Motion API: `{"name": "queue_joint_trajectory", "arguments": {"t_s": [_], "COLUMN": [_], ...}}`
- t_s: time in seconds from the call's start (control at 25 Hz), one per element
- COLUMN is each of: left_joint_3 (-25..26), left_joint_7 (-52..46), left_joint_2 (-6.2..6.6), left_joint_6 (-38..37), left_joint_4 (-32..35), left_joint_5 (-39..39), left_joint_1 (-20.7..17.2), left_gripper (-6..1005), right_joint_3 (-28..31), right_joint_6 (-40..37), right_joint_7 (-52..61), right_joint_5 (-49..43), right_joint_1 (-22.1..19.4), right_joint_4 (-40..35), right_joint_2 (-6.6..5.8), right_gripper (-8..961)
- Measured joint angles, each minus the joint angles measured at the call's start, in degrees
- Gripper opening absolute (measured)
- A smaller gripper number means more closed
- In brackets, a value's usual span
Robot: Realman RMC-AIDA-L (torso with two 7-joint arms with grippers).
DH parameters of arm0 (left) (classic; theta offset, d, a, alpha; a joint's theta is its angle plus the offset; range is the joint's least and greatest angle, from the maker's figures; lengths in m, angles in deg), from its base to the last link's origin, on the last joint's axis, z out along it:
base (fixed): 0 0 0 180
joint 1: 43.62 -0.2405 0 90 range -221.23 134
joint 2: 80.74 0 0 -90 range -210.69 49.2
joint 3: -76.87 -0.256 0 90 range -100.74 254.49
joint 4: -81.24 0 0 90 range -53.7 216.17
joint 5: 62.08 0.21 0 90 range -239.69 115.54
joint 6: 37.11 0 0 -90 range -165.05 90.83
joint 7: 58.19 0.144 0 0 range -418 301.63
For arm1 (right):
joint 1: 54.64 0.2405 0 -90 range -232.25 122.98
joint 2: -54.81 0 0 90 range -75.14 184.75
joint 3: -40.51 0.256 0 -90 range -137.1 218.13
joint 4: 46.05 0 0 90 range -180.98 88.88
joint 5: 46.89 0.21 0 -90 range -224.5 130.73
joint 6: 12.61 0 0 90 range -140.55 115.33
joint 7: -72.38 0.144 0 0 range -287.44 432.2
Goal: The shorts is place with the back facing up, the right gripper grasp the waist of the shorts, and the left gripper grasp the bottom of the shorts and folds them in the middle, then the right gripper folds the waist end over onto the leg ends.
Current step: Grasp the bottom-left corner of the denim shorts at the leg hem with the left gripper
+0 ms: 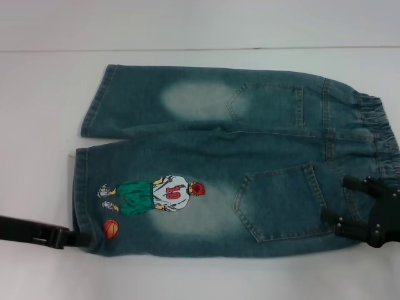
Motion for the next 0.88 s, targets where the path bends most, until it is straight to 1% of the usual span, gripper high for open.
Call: {"name": "queue_joint_trajectory", "arguments": {"t_s": [0.32,0.88], "left_joint_3": [-0.64,-0.43], "left_joint_7": [0.09,0.26], "left_joint_2": [-0.12,-0.13], "left_joint_6": [-0.02,-1.57], "left_joint_4": [0.98,2.57], "left_joint_5": [0.00,-1.96], "left_joint_1": [-0.10,0.20], "left_gripper": [51,49], "right_joint_3": [0.00,0.18], "right_joint_6": [-0.12,0.16], "right_joint_7": [0.00,0.00], "right_joint_5": [0.23,0.50], "right_joint_1": [-0.43,-0.86], "right_joint_4": [0.00,0.09], "right_joint_2": [-0.05,-0.05], "right_gripper": [945,946]}}
